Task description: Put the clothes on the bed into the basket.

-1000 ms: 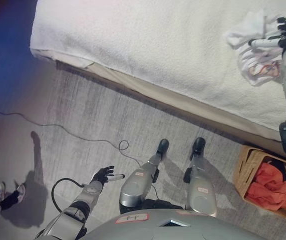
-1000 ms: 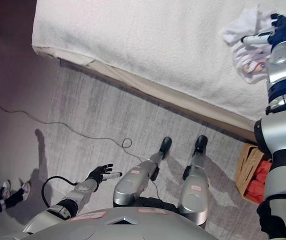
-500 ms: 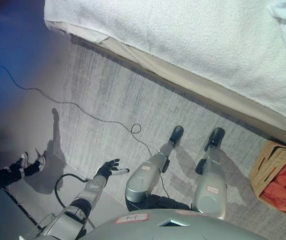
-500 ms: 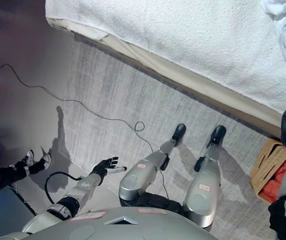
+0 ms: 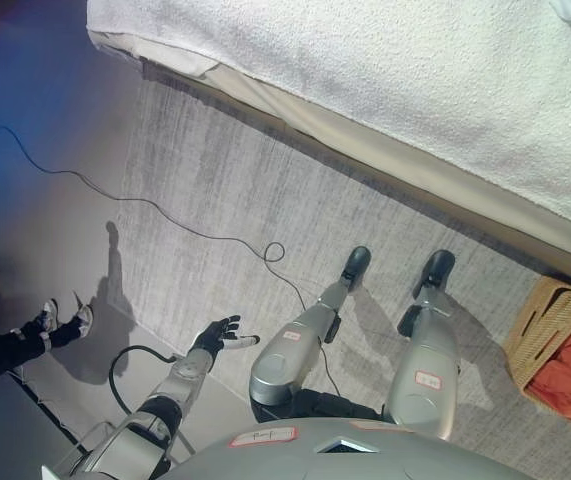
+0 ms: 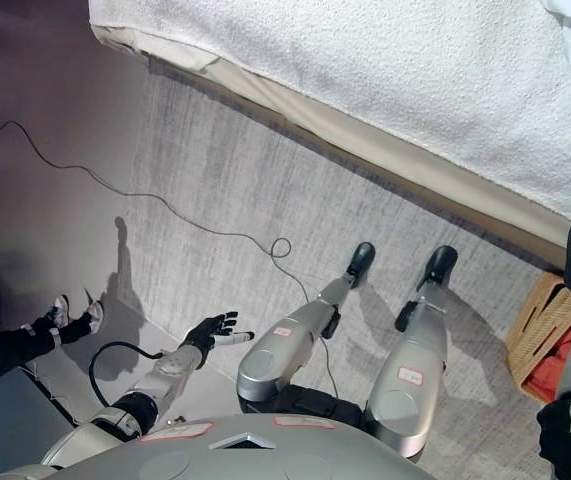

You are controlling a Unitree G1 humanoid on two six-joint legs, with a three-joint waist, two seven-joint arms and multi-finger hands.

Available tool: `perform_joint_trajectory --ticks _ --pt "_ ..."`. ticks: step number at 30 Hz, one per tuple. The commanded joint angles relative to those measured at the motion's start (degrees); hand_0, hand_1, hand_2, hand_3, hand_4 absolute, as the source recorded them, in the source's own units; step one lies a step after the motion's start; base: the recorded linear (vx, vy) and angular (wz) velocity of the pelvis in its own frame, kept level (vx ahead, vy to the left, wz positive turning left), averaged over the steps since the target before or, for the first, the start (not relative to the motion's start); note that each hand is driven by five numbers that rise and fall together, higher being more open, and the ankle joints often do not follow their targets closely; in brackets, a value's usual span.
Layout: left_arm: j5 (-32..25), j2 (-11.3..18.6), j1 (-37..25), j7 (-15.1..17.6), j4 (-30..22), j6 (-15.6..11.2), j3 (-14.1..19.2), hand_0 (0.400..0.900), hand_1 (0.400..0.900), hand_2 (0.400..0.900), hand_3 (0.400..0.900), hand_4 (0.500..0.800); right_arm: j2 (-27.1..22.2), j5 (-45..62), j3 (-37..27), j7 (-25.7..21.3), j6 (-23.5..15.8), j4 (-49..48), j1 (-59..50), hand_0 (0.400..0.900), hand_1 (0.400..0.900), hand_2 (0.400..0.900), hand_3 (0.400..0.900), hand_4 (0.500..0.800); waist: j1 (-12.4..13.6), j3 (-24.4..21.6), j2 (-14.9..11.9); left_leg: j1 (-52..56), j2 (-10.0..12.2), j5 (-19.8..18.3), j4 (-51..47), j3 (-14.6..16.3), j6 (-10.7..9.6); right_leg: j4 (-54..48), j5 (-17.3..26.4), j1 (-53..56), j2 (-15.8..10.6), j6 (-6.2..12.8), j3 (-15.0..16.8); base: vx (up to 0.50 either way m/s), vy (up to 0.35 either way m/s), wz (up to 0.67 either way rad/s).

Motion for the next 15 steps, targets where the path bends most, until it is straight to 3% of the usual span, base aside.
perform_joint_trajectory --ticks 1,15 --pt "-0.4 5.2 2.6 1.0 0.7 0.8 -3.8 0.9 0.9 0.9 0.9 0.8 -4.9 1.4 5.2 -0.6 -1.8 0.4 -4.6 0.4 0.4 0.4 0.4 0.5 -1.6 1.1 1.3 0.1 4.6 -3.3 2.0 6.7 -1.0 2.2 -5.6 1.9 -2.4 1.29 5.0 0.0 0.0 0.0" --pt "-0.5 3.9 0.4 1.7 4.4 1.0 -4.0 0.9 0.9 0.9 0.9 0.8 -2.7 2.5 4.9 -0.5 -1.3 0.2 -3.8 0.4 0.4 0.4 0.4 0.5 -3.3 0.2 0.3 1.3 4.6 -3.8 2.3 7.8 -0.9 0.0 -4.7 4.3 -2.1 1.21 5.4 0.0 0.01 -0.03"
